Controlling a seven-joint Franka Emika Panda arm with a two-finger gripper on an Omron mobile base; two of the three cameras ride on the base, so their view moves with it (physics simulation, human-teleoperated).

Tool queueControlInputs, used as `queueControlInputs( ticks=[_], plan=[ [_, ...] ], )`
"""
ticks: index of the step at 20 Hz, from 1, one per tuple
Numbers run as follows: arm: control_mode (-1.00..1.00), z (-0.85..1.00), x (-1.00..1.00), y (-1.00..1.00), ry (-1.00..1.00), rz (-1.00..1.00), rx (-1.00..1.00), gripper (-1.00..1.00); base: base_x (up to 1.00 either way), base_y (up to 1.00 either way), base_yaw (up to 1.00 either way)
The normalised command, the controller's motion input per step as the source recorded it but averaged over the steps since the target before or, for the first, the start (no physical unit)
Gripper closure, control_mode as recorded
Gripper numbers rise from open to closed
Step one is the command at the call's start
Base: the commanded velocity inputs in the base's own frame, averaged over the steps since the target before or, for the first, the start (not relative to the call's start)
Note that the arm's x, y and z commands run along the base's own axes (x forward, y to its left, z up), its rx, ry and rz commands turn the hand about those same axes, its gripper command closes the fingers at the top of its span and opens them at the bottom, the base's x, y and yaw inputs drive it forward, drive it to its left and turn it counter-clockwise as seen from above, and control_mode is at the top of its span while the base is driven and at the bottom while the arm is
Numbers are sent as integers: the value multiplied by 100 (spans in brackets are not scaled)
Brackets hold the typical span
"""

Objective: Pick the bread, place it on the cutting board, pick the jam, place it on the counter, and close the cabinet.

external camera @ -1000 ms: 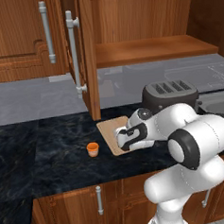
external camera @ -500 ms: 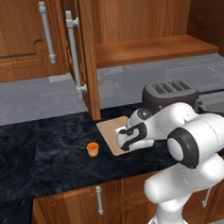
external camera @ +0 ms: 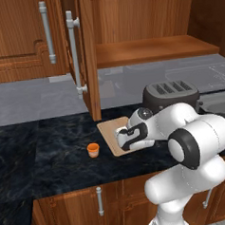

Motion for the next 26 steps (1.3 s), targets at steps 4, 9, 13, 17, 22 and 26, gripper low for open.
queueControlInputs(
  ticks=[4,9,13,17,22,26],
  plan=[
    [-100,0,0,0,0,0,0,-100,0,0,0],
    [-100,0,0,0,0,0,0,-100,0,0,0],
    [-100,1,0,0,0,0,0,-100,0,0,0],
    [-100,18,0,0,-6,0,0,-100,0,0,0],
    [-100,43,-1,0,-14,0,0,-100,0,0,0],
    [-100,57,-2,0,-13,0,0,-100,0,0,0]
  ],
)
